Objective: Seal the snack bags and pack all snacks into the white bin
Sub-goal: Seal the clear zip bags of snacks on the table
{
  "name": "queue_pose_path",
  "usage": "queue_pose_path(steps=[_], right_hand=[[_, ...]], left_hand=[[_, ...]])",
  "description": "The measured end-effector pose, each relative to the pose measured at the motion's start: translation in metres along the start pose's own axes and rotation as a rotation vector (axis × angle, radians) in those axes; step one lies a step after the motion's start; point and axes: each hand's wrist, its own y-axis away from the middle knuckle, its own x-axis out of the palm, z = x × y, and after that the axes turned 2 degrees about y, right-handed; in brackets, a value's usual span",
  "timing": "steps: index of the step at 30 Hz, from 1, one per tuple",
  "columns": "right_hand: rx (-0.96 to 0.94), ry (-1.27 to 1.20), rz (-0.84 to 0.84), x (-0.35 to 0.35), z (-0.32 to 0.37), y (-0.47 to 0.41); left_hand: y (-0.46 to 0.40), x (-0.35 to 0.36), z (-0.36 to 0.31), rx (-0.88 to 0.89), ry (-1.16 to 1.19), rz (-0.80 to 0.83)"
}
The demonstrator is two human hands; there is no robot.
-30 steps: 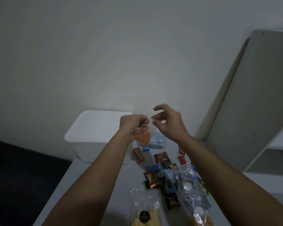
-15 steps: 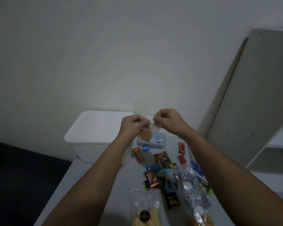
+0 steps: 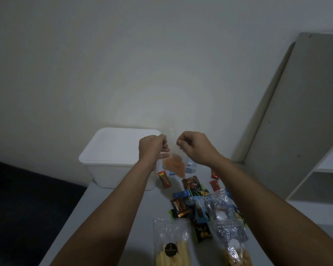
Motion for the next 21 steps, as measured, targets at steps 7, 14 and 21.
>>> queue_pose_path(steps=[7, 14, 21], right_hand=[[0.124, -0.067, -0.077, 0.009, 0.000, 0.011], [0.177, -0.179, 0.055, 0.025, 0.000, 0.029], [0.210, -0.029, 0.209, 0.055, -0.007, 0.053]], left_hand=[[0.007, -0.011, 0.004, 0.056, -0.036, 0.075], [0.014, -0.028, 0.026, 0.118, -0.207, -0.091], [0.020, -0.042, 0.045, 0.042, -0.202, -0.102]])
